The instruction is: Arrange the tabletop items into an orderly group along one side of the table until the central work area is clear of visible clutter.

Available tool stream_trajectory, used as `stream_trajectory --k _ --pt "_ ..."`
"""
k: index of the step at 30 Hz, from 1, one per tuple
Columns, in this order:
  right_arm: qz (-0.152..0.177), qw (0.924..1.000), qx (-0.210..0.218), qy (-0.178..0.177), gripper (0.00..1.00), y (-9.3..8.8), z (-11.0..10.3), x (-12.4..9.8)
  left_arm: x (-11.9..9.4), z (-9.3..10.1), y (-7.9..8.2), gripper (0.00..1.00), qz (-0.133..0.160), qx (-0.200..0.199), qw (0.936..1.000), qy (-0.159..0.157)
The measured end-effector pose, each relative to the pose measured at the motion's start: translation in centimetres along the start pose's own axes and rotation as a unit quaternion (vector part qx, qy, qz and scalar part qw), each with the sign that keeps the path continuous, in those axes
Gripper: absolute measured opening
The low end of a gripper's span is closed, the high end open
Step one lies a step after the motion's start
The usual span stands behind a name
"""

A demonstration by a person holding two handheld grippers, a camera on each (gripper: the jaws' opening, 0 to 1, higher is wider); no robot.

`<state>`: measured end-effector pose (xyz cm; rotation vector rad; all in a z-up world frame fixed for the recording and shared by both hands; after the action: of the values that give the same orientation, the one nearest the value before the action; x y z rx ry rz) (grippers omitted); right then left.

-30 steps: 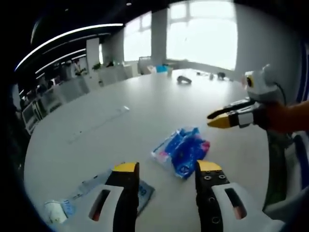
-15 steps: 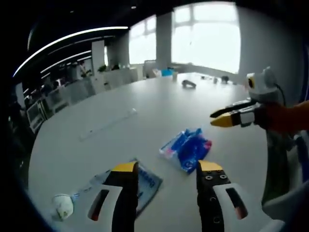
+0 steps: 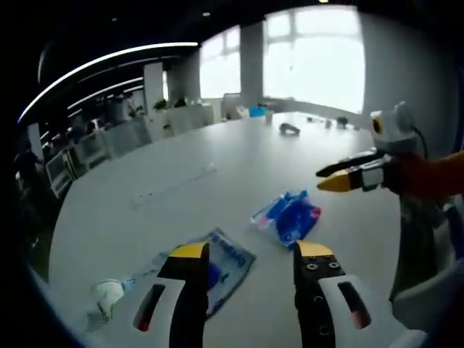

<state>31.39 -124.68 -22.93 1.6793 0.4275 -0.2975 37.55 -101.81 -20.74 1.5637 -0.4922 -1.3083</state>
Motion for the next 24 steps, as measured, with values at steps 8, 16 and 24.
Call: stream_trajectory --k 8,16,24 --pt "-0.001 0.9998 -0.010 0.016 0.35 0.1 -2.2 0.3 -2.0 -0.6 -0.8 0.43 0.001 -0.006 0.9999 0.014" --pt "-0.003 0.9994 -0.015 0.032 0.36 0.2 -4.4 0.8 -4.2 -1.5 -1.8 0.43 0.002 -0.013 0.9995 0.029" --pt "-0.003 0.9987 -0.021 0.046 0.38 0.6 -6.4 1.6 -6.6 -2.5 -2.7 0.44 0.003 -0.021 0.9988 0.045"
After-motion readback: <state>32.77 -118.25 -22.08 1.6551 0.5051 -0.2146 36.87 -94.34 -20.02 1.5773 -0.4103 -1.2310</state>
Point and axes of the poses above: the point that each gripper's makers call its tool centre point, and the gripper's own axes: x roughly forward along the fingers, z roughly to its right, y roughly out of its top, the point moved 7 cm from there along -x, roughly backward along the fingers, and after that the axes turned 8 degrees about -y, right-handed, at the moved point
